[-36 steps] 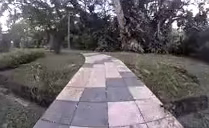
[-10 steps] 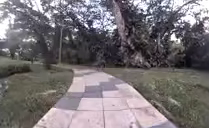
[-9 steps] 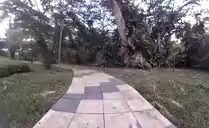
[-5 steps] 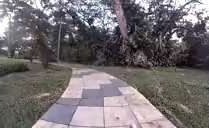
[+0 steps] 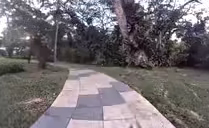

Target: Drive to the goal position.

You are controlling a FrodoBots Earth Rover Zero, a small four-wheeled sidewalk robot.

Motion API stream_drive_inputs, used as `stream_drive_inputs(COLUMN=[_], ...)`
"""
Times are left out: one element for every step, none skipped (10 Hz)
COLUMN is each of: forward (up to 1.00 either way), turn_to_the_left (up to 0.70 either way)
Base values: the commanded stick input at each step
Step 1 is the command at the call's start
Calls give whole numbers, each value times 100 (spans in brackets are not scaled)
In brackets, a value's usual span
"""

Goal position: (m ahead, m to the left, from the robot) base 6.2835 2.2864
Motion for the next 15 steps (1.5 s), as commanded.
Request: stream_drive_inputs(forward=[70,70,70,70,70,70,70,70,70,70,70,70,70,70,70], turn_to_the_left=[-8,-8,-8,-7,-8,-8,-8,-2,1,3,5,4,3,0,0])
